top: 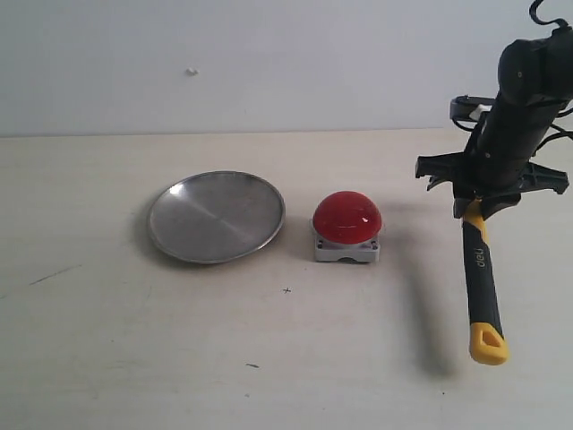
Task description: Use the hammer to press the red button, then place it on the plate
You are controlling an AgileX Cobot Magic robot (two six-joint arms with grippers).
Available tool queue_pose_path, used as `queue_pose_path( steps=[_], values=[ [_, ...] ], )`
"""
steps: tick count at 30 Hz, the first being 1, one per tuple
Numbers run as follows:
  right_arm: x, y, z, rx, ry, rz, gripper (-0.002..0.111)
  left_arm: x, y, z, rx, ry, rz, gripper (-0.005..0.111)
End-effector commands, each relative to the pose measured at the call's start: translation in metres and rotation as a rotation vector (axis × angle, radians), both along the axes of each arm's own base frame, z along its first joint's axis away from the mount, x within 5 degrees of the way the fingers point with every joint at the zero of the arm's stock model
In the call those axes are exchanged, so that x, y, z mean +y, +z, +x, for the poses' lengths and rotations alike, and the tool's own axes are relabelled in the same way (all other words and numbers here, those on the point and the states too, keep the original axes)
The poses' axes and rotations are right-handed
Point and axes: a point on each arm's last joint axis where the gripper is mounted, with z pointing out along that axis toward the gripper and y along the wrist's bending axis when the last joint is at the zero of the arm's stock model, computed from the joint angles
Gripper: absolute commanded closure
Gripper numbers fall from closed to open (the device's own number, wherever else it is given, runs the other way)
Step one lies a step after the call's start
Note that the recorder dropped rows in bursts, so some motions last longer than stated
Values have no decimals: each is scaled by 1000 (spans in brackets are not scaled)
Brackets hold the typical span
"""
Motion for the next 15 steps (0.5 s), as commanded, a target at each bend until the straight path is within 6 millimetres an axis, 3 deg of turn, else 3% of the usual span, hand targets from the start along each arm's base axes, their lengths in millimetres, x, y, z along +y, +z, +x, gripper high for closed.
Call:
queue_pose_path(
  steps=[1, 15],
  values=[
    [4, 37, -4, -96, 47, 14, 108, 0, 0, 0, -7, 1, 2, 107],
    [16, 117, -43, -276, 215, 85, 108, 0, 0, 0, -7, 1, 2, 107]
  ],
)
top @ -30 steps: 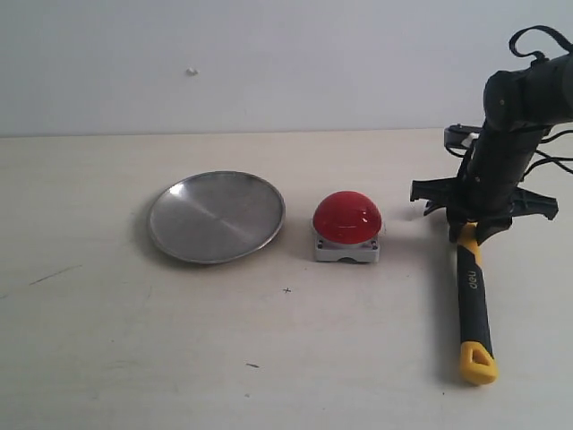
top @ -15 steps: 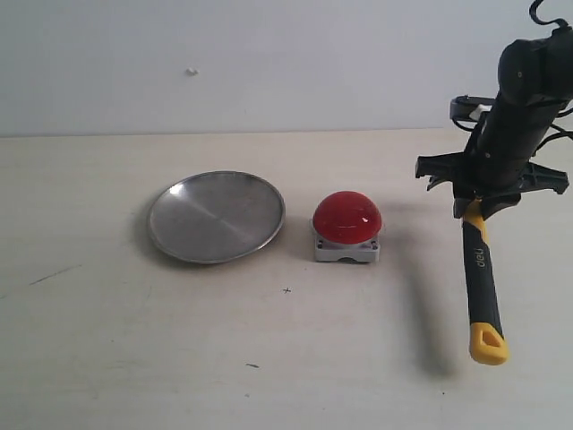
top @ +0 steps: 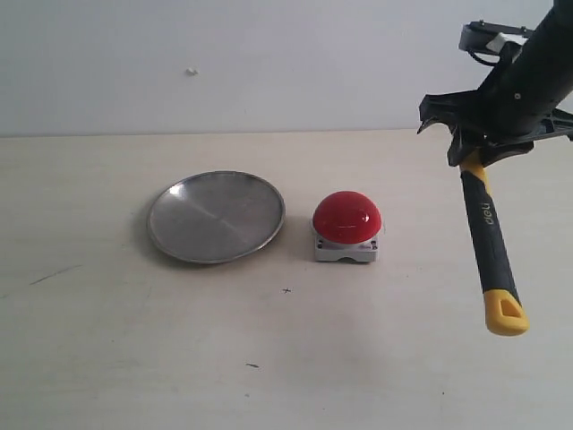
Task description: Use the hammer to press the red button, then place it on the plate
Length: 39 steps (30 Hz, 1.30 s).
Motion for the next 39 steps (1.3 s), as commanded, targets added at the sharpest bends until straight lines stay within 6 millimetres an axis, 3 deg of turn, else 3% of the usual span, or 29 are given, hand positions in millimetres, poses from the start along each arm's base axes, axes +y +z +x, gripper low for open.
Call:
queue_pose_path(
  steps=[1, 9, 17, 21, 24, 28, 30, 31, 34, 35, 37, 39],
  values=[
    [3, 35, -17, -113, 66, -18, 108, 0, 0, 0, -7, 1, 2, 107],
    [4, 63, -41, -232, 146, -50, 108, -2, 5, 0, -59, -9, -85, 107],
    [16, 71, -42, -296, 206, 60, 108, -5, 20, -1, -141, -52, -602, 107],
    [22, 73, -42, -314, 244, 114, 108, -10, 38, -6, -257, -204, -900, 107],
    [22, 74, -42, -318, 252, 113, 108, -22, 54, -13, -376, -410, -853, 107],
    [22, 75, -43, -320, 254, 113, 108, -32, 71, -2, -332, -465, -765, 107],
    [22, 77, -45, -325, 256, 115, 108, -40, 85, 21, -229, -470, -679, 107],
    [23, 81, -47, -335, 259, 112, 108, -51, 90, 45, -132, -511, -653, 107],
    [23, 85, -49, -355, 284, 96, 108, -69, 88, 89, 26, -602, -650, 107],
    [23, 87, -51, -359, 284, 101, 108, -83, 82, 119, 133, -655, -639, 107],
    [24, 87, -51, -360, 284, 107, 108, -110, 67, 154, 284, -717, -615, 107],
    [24, 87, -51, -362, 290, 103, 108, -164, 44, 186, 428, -834, -567, 107]
  ],
)
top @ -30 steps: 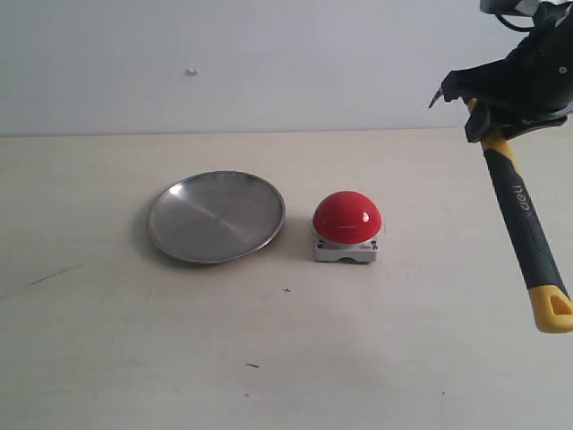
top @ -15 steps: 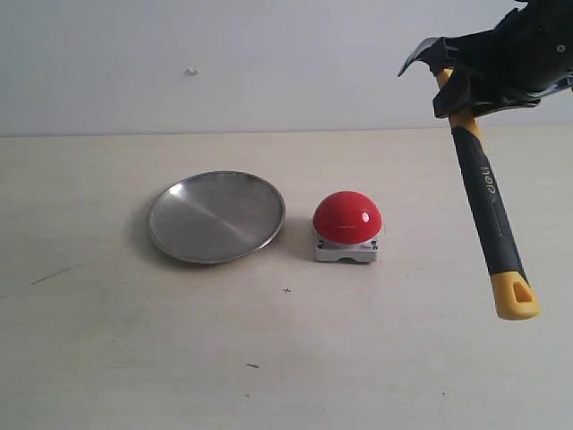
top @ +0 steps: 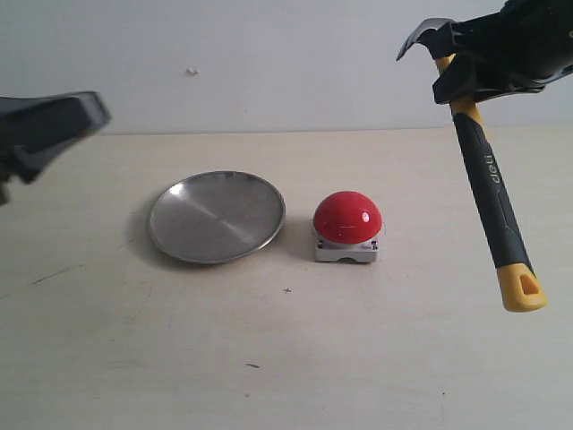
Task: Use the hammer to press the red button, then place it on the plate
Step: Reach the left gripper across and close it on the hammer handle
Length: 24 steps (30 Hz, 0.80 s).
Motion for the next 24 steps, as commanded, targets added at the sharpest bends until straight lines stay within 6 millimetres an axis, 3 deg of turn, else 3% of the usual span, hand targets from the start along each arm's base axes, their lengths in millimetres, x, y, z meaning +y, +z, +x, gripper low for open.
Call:
queue_pose_path(
  steps=[1, 3, 6, 9, 10, 15, 24],
  values=[
    [1, 11, -1, -63, -6, 16, 108, -82, -34, 45, 111, -257, 103, 107],
    [1, 11, -1, -65, -8, 16, 108, -135, -46, 59, 138, -285, 227, 107],
    [1, 11, 0, -69, -10, 13, 108, -179, -44, 58, 112, -311, 301, 106],
    [0, 11, 0, -77, -13, 11, 108, -221, -34, 50, 41, -386, 294, 87],
    [0, 11, 0, -77, -13, 11, 108, -229, -29, 51, 31, -381, 283, 76],
    [0, 11, 0, -77, -13, 11, 108, -241, -23, 59, 55, -360, 198, 46],
    [0, 12, 1, -85, -18, 14, 108, -267, -41, 54, 116, -386, 158, 43]
  ],
)
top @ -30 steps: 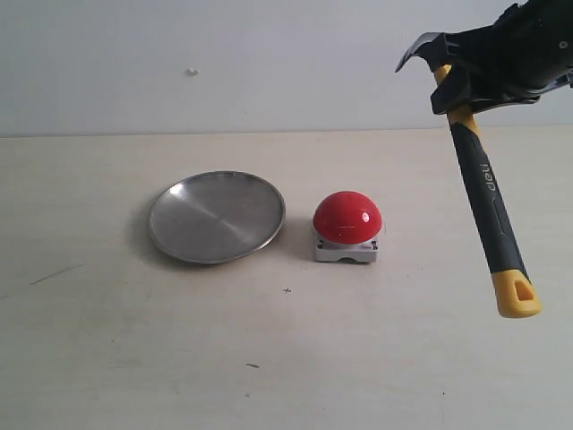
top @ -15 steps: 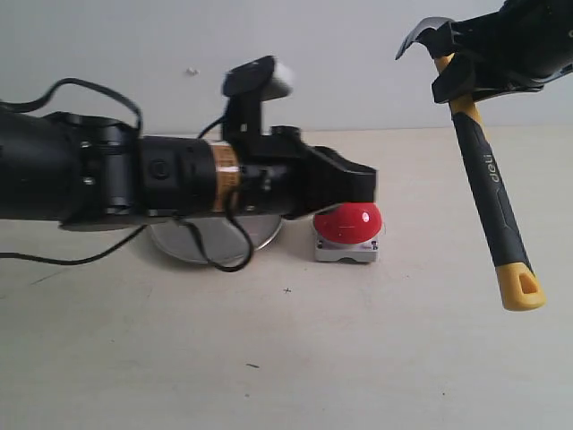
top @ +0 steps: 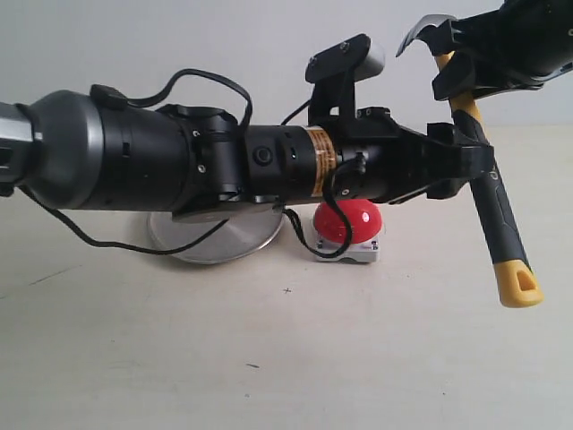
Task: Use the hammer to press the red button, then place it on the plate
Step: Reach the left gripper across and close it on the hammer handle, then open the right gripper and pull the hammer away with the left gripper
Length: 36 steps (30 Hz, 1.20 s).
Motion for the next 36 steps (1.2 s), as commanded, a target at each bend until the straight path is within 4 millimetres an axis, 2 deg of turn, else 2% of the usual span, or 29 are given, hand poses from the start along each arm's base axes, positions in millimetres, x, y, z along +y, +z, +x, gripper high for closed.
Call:
queue_pose_path(
  steps=[1, 9, 13, 19, 21, 23, 24, 27, 30, 36],
  values=[
    [0, 10, 1, -69, -16, 13, 108, -17, -6, -7, 28, -23, -28, 43],
    [0, 10, 1, -69, -16, 13, 108, -36, -15, -10, 69, -25, -54, 44],
    [0, 10, 0, -68, -15, 13, 108, -43, -16, -12, 73, -31, -61, 48],
    [0, 10, 1, -71, -17, 12, 108, -44, -15, -13, 80, -24, -62, 72],
    [0, 10, 1, -71, -17, 12, 108, -43, -16, -12, 90, -10, -59, 84],
    [0, 10, 1, -71, -17, 12, 108, -43, -16, -12, 91, -9, -57, 103],
    [0, 10, 0, -68, -17, 14, 108, -43, -16, -12, 87, -10, -55, 106],
    [1, 10, 0, -52, -21, 24, 107, -43, -16, -12, 81, -13, -52, 107],
    [1, 8, -2, -30, -13, 27, 98, -42, -17, -12, 64, -22, -37, 107],
    [4, 4, -9, 48, 28, 34, 66, -32, -15, -1, 14, 8, 45, 107]
  ],
)
